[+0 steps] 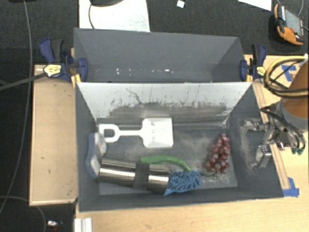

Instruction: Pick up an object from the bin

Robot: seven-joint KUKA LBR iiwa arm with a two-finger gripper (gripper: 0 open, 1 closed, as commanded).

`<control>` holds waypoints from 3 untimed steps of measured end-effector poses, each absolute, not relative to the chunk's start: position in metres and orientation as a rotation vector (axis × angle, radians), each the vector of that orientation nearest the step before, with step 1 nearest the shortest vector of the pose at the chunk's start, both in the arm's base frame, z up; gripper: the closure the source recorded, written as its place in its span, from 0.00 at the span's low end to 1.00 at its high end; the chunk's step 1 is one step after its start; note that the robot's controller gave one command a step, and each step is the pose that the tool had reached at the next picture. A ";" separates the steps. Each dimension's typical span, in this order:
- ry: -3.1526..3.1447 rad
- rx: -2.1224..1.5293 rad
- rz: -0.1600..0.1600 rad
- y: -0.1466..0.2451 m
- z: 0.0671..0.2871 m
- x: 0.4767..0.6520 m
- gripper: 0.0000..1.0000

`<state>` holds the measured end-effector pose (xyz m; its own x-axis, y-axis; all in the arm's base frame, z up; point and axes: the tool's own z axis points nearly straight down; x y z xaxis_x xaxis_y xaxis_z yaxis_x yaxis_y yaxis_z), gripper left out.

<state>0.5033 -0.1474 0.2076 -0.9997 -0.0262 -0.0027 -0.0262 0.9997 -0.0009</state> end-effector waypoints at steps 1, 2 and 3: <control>3.139 -0.042 -0.001 -0.147 0.208 0.503 0.00; 3.131 -0.215 -0.001 -0.104 0.137 0.491 0.00; 3.129 0.019 -0.009 -0.143 0.132 0.486 0.00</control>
Offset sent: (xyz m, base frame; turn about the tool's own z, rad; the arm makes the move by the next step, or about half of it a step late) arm -0.0133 0.0430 -0.0706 -0.1048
